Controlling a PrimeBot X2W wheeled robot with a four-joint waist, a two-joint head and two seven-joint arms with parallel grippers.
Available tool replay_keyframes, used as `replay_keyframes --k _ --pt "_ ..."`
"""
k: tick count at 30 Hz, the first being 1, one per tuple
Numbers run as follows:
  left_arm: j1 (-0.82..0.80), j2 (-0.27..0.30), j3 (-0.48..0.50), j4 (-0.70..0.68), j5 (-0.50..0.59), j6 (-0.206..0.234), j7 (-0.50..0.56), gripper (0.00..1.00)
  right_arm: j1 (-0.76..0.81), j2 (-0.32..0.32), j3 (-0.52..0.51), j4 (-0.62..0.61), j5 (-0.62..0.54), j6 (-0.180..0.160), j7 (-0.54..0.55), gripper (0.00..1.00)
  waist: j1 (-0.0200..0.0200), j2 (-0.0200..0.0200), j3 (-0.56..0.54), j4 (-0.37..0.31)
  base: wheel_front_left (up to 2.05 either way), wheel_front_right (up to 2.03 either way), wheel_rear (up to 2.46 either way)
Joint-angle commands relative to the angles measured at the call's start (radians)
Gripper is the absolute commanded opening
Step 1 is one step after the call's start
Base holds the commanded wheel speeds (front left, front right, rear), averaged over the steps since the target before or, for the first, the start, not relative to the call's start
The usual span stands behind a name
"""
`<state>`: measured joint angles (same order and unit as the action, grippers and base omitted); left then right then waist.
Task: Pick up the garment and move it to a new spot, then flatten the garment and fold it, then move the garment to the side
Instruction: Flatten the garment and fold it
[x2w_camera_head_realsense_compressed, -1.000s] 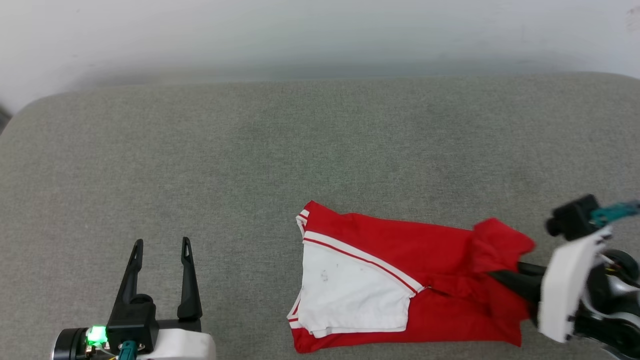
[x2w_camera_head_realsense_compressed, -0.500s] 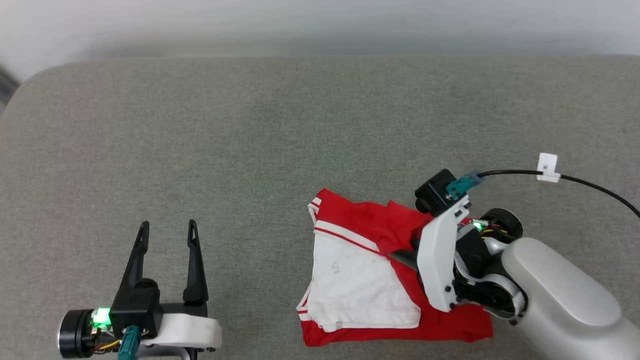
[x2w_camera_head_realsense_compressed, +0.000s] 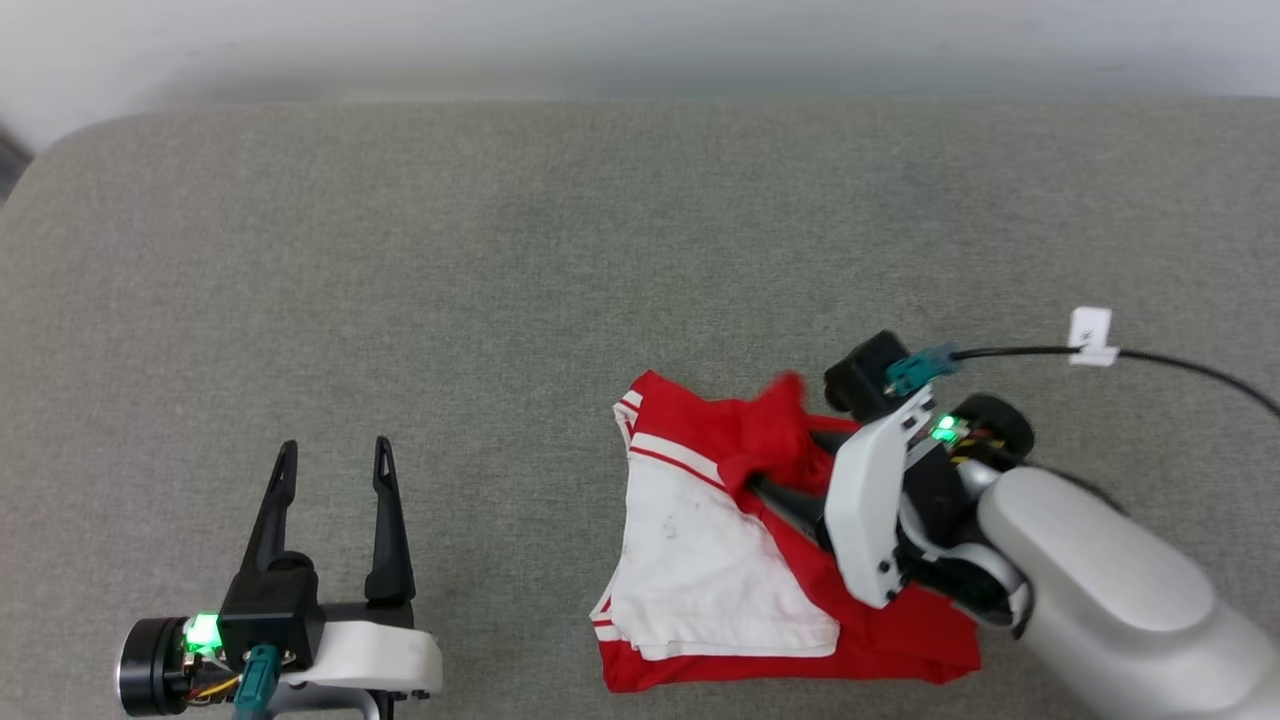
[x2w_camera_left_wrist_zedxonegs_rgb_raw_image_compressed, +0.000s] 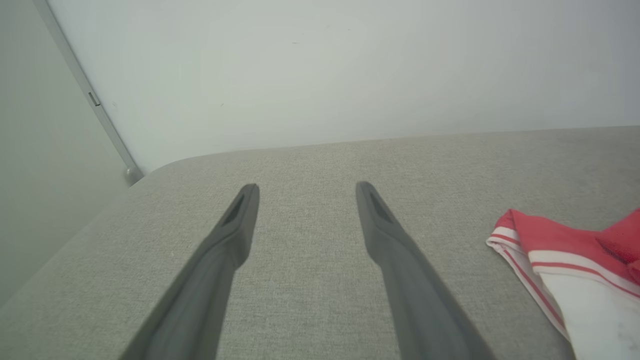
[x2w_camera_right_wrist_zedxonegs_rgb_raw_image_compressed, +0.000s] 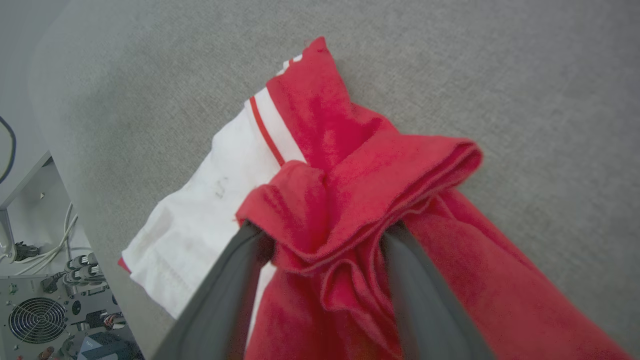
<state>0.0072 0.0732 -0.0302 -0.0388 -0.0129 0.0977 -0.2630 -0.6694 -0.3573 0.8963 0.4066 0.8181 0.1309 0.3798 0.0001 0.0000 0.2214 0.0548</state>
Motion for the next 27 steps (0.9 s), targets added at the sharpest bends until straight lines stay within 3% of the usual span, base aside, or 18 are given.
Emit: replay_keyframes --k 1,4,7,9,10,17,22,27 --pt "0.009 -0.002 0.007 0.008 -0.001 -0.002 -0.002 1.00 -0.023 -0.038 -0.003 -0.044 -0.007 0.000 -0.040 1.00 -0.0001 0.0000 -0.018 -0.013 0.00 0.00 0.00" --pt "0.016 -0.001 0.016 0.012 -0.004 -0.008 -0.002 1.00 -0.027 -0.088 -0.041 -0.105 -0.023 0.000 -0.119 1.00 -0.0001 0.0000 -0.037 -0.027 0.00 0.00 0.00" --pt "0.025 0.000 0.021 0.018 -0.001 -0.012 -0.002 1.00 -0.018 -0.125 -0.141 -0.141 -0.085 0.000 -0.244 1.00 -0.0001 0.0000 -0.057 -0.040 0.00 0.00 0.00" --pt "0.027 0.000 0.023 0.017 0.001 -0.015 -0.002 1.00 0.010 -0.132 -0.233 -0.138 -0.158 0.000 -0.350 1.00 -0.0001 0.0000 -0.068 -0.047 0.00 0.00 0.00" --pt "0.027 0.000 0.023 0.017 0.001 -0.015 -0.002 1.00 0.010 -0.132 -0.233 -0.138 -0.158 0.000 -0.350 1.00 -0.0001 0.0000 -0.068 -0.047 0.00 0.00 0.00" --pt "0.053 -0.003 0.023 0.014 0.003 -0.019 -0.002 1.00 0.186 -0.053 -0.560 -0.133 -0.413 0.000 -0.592 1.00 -0.0001 0.0000 -0.109 -0.062 0.00 0.00 0.00" --pt "0.067 -0.004 0.024 0.011 0.002 -0.024 -0.002 1.00 0.351 0.043 -0.757 -0.198 -0.558 0.000 -0.640 1.00 -0.0001 0.0000 -0.125 -0.065 0.00 0.00 0.00" --pt "0.075 -0.006 0.029 0.009 -0.003 -0.027 -0.002 1.00 0.515 0.156 -0.889 -0.317 -0.643 0.000 -0.644 1.00 -0.0001 0.0000 -0.136 -0.067 0.00 0.00 0.00"
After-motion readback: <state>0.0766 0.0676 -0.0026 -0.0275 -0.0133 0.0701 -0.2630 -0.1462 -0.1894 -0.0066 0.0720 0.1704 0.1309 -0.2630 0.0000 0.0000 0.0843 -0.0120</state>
